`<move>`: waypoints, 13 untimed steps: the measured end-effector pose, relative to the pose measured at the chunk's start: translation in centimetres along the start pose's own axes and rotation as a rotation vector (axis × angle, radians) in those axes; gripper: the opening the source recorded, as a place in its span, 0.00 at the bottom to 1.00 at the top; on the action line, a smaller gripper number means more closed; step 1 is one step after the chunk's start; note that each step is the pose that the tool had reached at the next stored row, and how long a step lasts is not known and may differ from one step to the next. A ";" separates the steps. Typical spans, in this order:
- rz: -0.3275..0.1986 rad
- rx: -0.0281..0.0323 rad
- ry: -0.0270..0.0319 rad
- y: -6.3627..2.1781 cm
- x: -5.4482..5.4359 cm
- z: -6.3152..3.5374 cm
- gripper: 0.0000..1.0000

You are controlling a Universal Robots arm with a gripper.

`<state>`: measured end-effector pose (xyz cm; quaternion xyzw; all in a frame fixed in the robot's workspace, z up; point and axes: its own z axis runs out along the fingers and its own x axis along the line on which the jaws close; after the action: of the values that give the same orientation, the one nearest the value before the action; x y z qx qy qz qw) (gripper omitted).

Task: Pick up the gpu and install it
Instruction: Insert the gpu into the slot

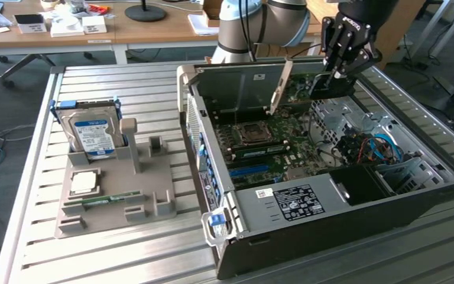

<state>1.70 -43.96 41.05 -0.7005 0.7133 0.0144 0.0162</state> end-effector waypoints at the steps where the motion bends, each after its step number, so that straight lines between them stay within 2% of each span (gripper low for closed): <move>1: 0.000 0.0002 0.0000 0.19 0.0 0.00 0.27; 7: 0.000 0.0026 -0.0003 1.43 0.1 0.09 0.27; 13: 0.000 0.0030 -0.0003 2.10 0.3 0.82 0.27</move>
<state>-0.40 -44.19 40.22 -0.7003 0.7135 0.0134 0.0173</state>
